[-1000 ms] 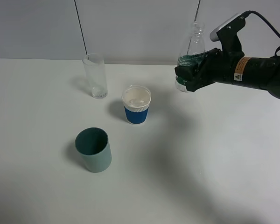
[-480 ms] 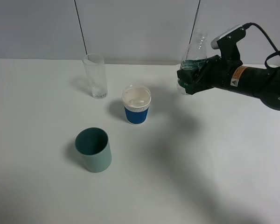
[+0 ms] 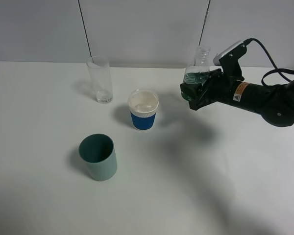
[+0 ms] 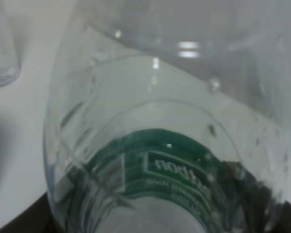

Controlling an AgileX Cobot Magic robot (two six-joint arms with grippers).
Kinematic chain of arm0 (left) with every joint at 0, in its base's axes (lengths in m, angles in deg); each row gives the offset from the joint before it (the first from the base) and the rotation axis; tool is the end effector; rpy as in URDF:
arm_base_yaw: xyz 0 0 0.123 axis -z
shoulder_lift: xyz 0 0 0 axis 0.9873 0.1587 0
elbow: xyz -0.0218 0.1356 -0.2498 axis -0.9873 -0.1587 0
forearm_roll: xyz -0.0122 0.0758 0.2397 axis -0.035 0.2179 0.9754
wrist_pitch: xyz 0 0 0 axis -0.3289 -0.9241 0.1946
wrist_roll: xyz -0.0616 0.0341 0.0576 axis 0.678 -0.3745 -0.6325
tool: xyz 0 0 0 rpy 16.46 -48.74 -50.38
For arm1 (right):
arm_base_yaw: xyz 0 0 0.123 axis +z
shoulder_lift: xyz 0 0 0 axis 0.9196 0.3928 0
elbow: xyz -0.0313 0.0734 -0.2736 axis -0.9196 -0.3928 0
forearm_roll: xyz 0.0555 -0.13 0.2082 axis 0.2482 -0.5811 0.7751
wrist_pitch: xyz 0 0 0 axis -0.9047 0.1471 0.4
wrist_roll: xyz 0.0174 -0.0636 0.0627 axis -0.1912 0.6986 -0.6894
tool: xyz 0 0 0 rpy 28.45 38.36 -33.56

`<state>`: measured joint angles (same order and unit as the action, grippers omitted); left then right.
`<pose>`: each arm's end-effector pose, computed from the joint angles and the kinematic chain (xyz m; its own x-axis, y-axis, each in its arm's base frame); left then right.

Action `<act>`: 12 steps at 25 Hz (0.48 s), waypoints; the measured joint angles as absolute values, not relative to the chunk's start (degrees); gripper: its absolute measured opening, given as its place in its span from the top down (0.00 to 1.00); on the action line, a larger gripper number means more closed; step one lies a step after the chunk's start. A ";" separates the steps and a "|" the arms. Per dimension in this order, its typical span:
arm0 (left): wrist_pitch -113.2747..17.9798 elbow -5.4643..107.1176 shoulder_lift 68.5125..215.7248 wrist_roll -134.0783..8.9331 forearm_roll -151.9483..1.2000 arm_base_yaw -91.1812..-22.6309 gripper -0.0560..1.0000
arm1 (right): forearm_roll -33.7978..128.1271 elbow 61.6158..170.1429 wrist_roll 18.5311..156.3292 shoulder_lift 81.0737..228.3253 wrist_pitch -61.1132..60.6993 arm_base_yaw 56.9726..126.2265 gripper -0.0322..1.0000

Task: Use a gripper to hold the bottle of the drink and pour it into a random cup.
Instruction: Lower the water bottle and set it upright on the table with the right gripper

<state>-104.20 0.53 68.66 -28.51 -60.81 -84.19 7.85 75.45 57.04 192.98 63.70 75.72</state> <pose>-0.0070 0.0011 0.2809 -0.4353 -0.0162 -0.9001 -0.0686 0.9975 0.0153 0.3275 0.0902 0.1269 -0.1605 -0.2138 -0.9636 -0.5886 0.8044 -0.0805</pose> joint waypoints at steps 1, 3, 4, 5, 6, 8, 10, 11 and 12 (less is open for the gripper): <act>-104.20 0.53 68.66 -28.51 -60.81 -84.19 0.02 | 7.85 75.45 57.15 193.46 64.39 75.72 0.44; -104.20 0.53 68.66 -28.51 -60.81 -84.19 0.02 | 7.92 75.45 57.55 194.41 65.37 75.72 0.44; -104.20 0.53 68.66 -28.51 -60.81 -84.19 0.02 | 8.08 75.45 57.60 194.89 65.45 75.72 0.44; -104.20 0.53 68.66 -28.51 -60.81 -84.19 0.02 | 8.59 75.45 57.60 195.37 65.45 75.72 0.44; -104.20 0.53 68.66 -28.51 -60.81 -84.19 0.02 | 9.32 75.45 57.60 195.85 65.45 75.72 0.44; -104.20 0.53 68.66 -28.51 -60.81 -84.19 0.02 | 10.40 75.45 57.60 196.48 65.33 75.72 0.44; -104.20 0.53 68.66 -28.51 -60.81 -84.19 0.02 | 11.16 75.50 57.60 196.91 65.26 75.72 0.44; -104.20 0.53 68.66 -28.51 -60.81 -84.19 0.02 | 11.40 75.50 57.66 197.05 65.16 75.72 0.44; -104.20 0.53 68.66 -28.51 -60.81 -84.19 0.02 | 11.62 75.50 57.98 197.10 65.04 75.72 0.44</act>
<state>-104.20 0.53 68.66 -28.51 -60.81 -84.19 11.62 75.50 57.98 197.10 65.04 75.72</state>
